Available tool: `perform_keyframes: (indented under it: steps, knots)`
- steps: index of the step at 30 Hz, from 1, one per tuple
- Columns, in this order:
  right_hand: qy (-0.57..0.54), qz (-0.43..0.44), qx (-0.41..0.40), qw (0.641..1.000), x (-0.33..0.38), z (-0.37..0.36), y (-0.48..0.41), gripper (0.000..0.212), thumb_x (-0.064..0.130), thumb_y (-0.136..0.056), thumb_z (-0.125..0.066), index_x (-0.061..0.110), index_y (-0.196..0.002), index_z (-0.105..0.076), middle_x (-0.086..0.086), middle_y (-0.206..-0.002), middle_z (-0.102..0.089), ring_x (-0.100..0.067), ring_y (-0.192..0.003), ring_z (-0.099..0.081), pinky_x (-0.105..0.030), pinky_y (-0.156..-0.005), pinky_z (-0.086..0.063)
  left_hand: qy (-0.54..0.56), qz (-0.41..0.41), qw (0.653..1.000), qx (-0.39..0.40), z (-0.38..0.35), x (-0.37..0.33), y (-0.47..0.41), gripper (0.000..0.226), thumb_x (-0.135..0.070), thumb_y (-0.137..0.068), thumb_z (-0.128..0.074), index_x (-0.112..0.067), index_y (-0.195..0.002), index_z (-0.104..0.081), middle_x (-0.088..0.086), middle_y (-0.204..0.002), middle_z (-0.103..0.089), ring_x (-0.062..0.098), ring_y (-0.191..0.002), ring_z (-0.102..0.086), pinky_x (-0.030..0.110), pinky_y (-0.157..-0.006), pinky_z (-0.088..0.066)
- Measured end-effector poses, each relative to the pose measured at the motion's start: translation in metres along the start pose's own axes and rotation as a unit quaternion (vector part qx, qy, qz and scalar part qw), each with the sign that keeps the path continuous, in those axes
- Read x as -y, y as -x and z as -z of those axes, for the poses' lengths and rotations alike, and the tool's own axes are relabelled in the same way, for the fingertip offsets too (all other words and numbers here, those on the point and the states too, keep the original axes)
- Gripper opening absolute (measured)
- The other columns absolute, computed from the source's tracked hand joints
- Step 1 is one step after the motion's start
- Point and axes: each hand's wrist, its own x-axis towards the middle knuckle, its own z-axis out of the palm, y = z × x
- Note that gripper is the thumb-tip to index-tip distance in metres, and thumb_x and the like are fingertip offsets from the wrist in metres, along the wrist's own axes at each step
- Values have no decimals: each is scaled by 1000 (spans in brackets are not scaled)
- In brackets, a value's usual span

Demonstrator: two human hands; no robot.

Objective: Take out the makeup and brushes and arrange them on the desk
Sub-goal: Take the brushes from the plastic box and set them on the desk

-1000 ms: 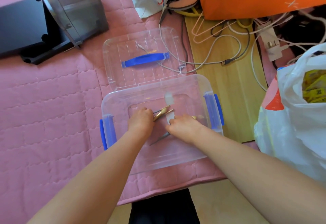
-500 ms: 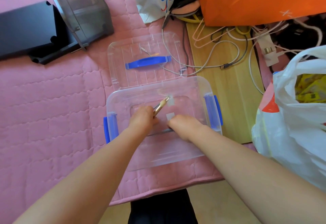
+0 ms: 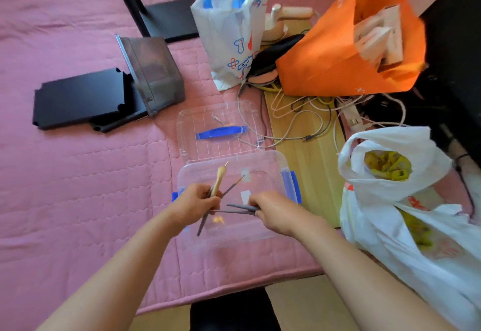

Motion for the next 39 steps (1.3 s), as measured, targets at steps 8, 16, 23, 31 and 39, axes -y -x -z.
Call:
perform_keyframes:
  steps: [8,16,23,31,39]
  knots:
    - [-314,-3,-86,945,40,38,93,25,10,-87,-58,26,-107,-58,-2,-88,-70,-16,-79,-69,-38,-74,-58,255,12,967,-14,-1,-23,97,21,-8,-101,-44,3,-110,-59,7,-74,-57,12,-64,-54,23,-61,-34]
    - [-521,7,-40,853,79,48,181,26,3,-83,-65,12,-107,-58,-14,-89,-72,-25,-81,-71,-38,-77,-59,478,-6,878,14,-32,-33,198,18,-5,-100,-43,4,-109,-55,7,-70,-53,16,-57,-53,33,-67,-56]
    - [-569,13,-13,822,107,32,236,30,-1,-83,-64,5,-111,-54,-16,-86,-72,-31,-83,-72,-39,-72,-59,482,-46,873,-54,-64,-29,283,16,-5,-99,-44,2,-109,-55,9,-78,-56,17,-60,-50,30,-62,-51]
    - [-461,70,32,884,156,9,270,23,6,-87,-60,14,-109,-58,-10,-92,-74,-24,-82,-73,-34,-72,-59,480,-57,858,-171,-69,-1,354,17,-6,-99,-46,4,-111,-54,11,-83,-65,22,-70,-60,34,-70,-54]
    - [-384,95,78,915,209,-28,295,22,4,-87,-62,11,-108,-58,-12,-92,-72,-21,-78,-73,-27,-64,-58,520,-69,815,-245,-81,53,416,20,-4,-98,-49,-1,-117,-55,14,-84,-64,16,-63,-55,28,-61,-50]
